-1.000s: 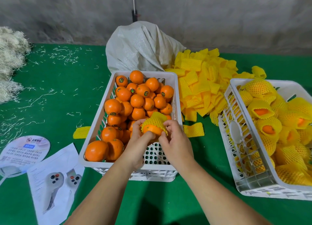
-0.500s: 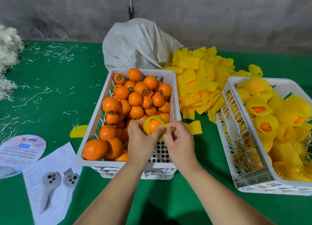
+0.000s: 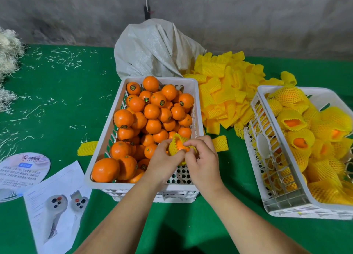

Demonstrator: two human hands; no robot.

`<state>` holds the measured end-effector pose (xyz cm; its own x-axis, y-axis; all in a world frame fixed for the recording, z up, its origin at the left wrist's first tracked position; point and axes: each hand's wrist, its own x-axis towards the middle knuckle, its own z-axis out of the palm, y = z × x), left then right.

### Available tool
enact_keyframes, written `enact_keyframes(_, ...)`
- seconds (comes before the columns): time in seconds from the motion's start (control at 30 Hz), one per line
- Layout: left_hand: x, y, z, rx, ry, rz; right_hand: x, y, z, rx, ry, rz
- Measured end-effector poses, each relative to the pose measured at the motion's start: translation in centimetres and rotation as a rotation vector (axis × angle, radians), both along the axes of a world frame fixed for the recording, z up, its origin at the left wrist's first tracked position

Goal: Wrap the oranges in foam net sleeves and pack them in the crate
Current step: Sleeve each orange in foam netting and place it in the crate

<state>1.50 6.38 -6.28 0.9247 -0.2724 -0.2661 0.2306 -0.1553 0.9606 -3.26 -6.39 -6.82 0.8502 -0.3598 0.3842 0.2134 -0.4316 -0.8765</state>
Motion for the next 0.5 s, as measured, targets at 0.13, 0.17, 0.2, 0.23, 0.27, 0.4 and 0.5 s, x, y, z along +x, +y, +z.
enact_keyframes(0.13, -0.2, -0.1, 0.4, -0.054, 0.015, 0.073, 0.1, 0.1, 0.5, 0.056, 0.101, 0.039)
enact_keyframes(0.17, -0.1, 0.2, 0.6, -0.109, 0.044, 0.101, 0.2, 0.0, 0.7, 0.025, 0.137, 0.07)
enact_keyframes(0.2, -0.1, 0.5, 0.7, -0.172, 0.076, 0.119, 0.3, -0.1, 0.7, -0.038, 0.172, 0.11)
enact_keyframes(0.23, 0.0, 0.8, 0.8, -0.232, 0.106, 0.124, 0.4, -0.2, 0.7, -0.129, 0.21, 0.159)
enact_keyframes(0.27, 0.0, 1.2, 1.0, -0.282, 0.129, 0.12, 0.5, -0.2, 0.7, -0.234, 0.247, 0.212)
enact_keyframes(0.4, -0.2, 1.4, 2.0, -0.388, 0.251, 0.094, 0.8, 0.0, 0.8, -0.365, 0.329, 0.226)
enact_keyframes(0.5, 0.1, 1.5, 1.9, -0.416, 0.236, 0.071, 1.0, 0.0, 0.7, -0.273, 0.338, 0.169)
